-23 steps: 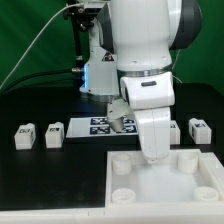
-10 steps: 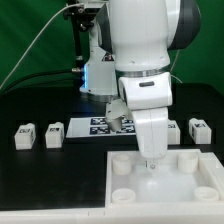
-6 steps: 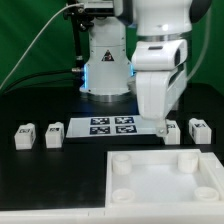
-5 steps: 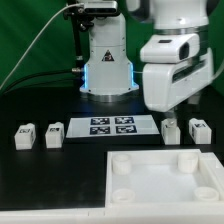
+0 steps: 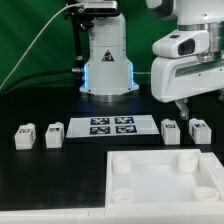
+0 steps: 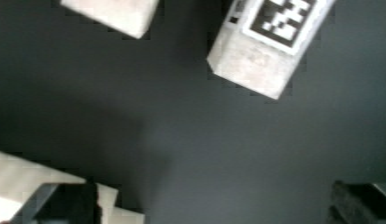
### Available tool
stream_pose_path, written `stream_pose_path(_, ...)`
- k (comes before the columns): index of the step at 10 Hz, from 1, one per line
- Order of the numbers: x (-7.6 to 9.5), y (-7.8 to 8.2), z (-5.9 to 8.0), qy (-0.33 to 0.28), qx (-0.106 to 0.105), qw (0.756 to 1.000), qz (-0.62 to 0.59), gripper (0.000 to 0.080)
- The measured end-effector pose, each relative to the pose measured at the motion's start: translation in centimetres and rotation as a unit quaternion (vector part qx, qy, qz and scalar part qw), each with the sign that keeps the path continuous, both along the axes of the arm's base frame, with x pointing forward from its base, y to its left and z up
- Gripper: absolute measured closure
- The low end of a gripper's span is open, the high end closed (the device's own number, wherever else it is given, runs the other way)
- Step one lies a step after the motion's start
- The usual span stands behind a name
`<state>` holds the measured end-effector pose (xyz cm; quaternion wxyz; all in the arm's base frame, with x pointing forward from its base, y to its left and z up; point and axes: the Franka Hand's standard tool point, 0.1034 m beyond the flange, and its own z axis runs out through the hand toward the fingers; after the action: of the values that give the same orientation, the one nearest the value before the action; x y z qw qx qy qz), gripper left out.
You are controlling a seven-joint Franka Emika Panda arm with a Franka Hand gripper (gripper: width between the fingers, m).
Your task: Assemble one leg
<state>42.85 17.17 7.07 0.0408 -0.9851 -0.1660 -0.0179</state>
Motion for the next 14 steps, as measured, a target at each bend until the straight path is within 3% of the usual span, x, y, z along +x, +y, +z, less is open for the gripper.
stream_pose_path(2,-1.2,0.8,-1.3,0.032,0.011,0.990,-0.137,0.0151)
stream_pose_path(5,-2.1,1.4,-2.4,0.056,0.005,0.986,-0.159,0.0151)
stream_pose_path(7,-3.2,1.0,-2.8,0.149,-0.024,0.974,-0.168,0.0151)
stream_pose_path(8,-2.9,1.2,-2.6,0.203,-0.035,0.963,-0.173,0.0151)
stream_pose_path(9,-2.1,1.4,-2.7,0.224,-0.037,0.958,-0.174,0.0151)
stream_pose_path(11,-2.3,1.1,-2.4,0.289,-0.053,0.941,-0.167,0.0151)
stream_pose_path(14,-2.7,0.8,-2.8,0.405,-0.079,0.899,-0.149,0.0151)
